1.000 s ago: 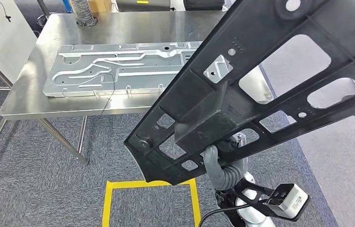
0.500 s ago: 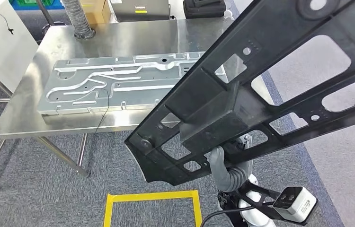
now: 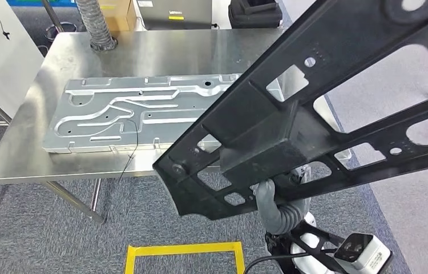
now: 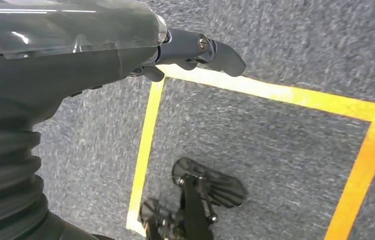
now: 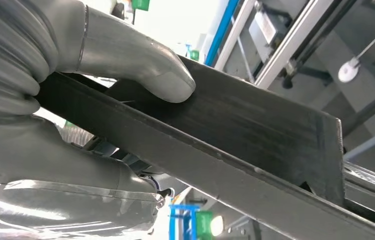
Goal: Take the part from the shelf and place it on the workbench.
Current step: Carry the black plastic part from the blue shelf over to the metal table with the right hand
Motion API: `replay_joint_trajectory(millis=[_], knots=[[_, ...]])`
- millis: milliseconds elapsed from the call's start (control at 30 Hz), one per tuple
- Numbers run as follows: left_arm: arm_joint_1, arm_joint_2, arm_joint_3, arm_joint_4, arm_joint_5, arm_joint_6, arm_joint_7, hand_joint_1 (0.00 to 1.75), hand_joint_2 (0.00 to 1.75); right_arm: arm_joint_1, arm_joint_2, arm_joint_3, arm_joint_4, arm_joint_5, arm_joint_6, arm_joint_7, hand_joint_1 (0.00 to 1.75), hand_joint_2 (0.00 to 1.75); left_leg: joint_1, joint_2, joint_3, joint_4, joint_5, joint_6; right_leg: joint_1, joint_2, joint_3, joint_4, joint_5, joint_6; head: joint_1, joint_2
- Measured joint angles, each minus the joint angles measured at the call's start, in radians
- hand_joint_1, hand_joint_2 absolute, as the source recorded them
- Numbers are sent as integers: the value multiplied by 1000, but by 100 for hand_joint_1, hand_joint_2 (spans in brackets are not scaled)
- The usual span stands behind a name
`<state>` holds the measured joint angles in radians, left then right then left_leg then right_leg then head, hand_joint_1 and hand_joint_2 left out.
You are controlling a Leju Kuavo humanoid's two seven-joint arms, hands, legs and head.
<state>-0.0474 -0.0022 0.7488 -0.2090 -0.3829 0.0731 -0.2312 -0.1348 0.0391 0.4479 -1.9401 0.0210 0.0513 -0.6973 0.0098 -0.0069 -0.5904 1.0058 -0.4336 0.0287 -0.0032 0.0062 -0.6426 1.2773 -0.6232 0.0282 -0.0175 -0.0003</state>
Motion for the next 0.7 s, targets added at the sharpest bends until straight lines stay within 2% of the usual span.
replay_joint_trajectory(millis=[33,67,100,133,200,233,267,333,400,433,500,533,567,600,633,700], knots=[[0,0,1,0,-1,0,0,0,175,0,0,0,0,-2,-3,0,175,175,0,0,7,0,-7,0,0,0,-25,26,-19,1,0,0],[1,0,2,0,-3,0,0,0,175,0,0,-2,0,-5,-4,0,175,175,-1,-1,17,0,-14,1,-1,0,-38,24,-22,0,0,0],[1,1,2,0,-4,-1,0,0,175,-1,0,-6,0,-8,-5,0,175,175,-2,-1,30,0,-23,0,0,0,-41,0,-8,-4,0,0],[2,1,3,0,-7,-2,0,0,175,-2,-1,-10,0,-12,-6,0,175,175,-3,-2,46,0,-34,0,1,0,-36,-49,26,-9,0,0],[2,-1,6,0,-9,-2,0,0,175,-7,-1,-26,1,-15,-13,0,175,175,-7,-3,72,-1,-56,-4,7,-1,-12,-180,141,-25,0,0],[0,-2,7,1,-10,-3,0,0,175,-11,-1,-35,2,-15,-18,0,175,175,-8,-4,80,-1,-65,-8,11,-1,-3,-226,183,-32,0,0],[-2,-3,9,1,-11,-3,-1,0,175,-15,0,-47,4,-14,-24,0,175,175,-8,-5,87,-1,-71,-14,15,-1,1,-253,210,-38,0,0],[-5,-2,15,1,-13,-2,0,0,175,-26,0,-71,9,-10,-38,1,175,175,-8,-5,94,7,-71,-26,17,1,12,-267,210,-48,0,0],[-8,-2,21,0,-15,-1,0,0,175,-42,1,-94,20,6,-64,0,175,175,-7,-2,76,58,-66,-36,12,0,37,-279,205,-59,0,0],[-9,-2,24,0,-16,-1,0,0,175,-53,1,-105,32,22,-87,0,175,175,-6,-2,49,108,-74,-40,9,0,49,-283,200,-63,-1,0],[-10,-3,29,0,-17,-1,-1,0,175,-79,0,-131,70,60,-144,1,175,175,-3,0,-31,231,-116,-48,8,0,66,-286,186,-68,-1,0],[-9,-3,32,0,-17,0,-3,0,175,-92,-1,-146,96,85,-180,1,175,175,-2,0,-70,277,-142,-52,8,0,74,-286,179,-68,0,0],[-8,-3,35,0,-18,-1,-5,0,175,-106,-3,-161,123,115,-220,5,175,175,0,0,-96,295,-155,-55,8,1,83,-286,172,-68,0,0],[-6,-3,38,0,-19,-1,-7,0,175,-126,-5,-175,152,154,-265,15,175,175,0,0,-107,282,-148,-56,8,2,92,-285,165,-67,0,0],[-6,-3,41,0,-21,-2,-9,0,175,-154,-9,-188,186,219,-325,43,175,175,1,0,-104,237,-117,-55,7,4,101,-284,158,-65,0,0],[-6,-2,49,0,-27,-2,-11,0,175,-237,-24,-211,276,438,-466,160,175,175,0,2,-75,103,-16,-48,7,7,117,-279,142,-58,0,0]])
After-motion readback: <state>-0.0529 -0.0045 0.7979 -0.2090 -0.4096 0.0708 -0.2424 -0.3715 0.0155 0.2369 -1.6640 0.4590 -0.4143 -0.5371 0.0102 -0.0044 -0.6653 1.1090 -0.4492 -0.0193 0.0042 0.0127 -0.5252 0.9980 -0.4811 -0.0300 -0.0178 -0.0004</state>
